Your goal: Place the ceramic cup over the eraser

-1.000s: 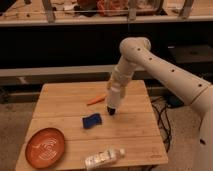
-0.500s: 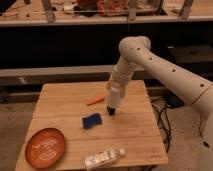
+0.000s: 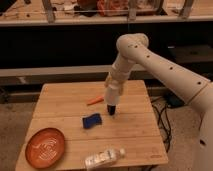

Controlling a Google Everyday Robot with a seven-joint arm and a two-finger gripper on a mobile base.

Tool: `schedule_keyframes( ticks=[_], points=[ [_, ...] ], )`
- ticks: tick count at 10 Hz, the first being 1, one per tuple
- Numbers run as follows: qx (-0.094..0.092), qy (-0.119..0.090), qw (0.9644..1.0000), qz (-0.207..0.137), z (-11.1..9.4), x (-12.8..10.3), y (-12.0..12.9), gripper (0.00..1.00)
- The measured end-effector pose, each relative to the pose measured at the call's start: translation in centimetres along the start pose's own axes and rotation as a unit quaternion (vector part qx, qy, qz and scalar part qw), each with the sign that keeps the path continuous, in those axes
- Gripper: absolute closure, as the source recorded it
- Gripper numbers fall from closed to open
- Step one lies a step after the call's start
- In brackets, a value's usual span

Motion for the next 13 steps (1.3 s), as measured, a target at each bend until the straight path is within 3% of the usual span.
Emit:
schedule_keyframes(
  ticks=[4, 5, 10, 12, 13],
  points=[
    [-0.008, -0.005, 0.9998, -0.019, 2.6, 1.4, 0.3, 0.99],
    [-0.011, -0.006, 0.9997, -0.022, 3.7, 1.9, 1.0, 0.95],
    [-0.024, -0.031, 0.9984, -0.041, 8.5, 1.9, 4.1, 0.45],
    [-0.024, -0.042, 0.9976, -0.049, 9.3, 1.3, 4.4, 0.25],
    [-0.024, -0.046, 0.9974, -0.050, 9.4, 1.1, 4.4, 0.21]
  ],
)
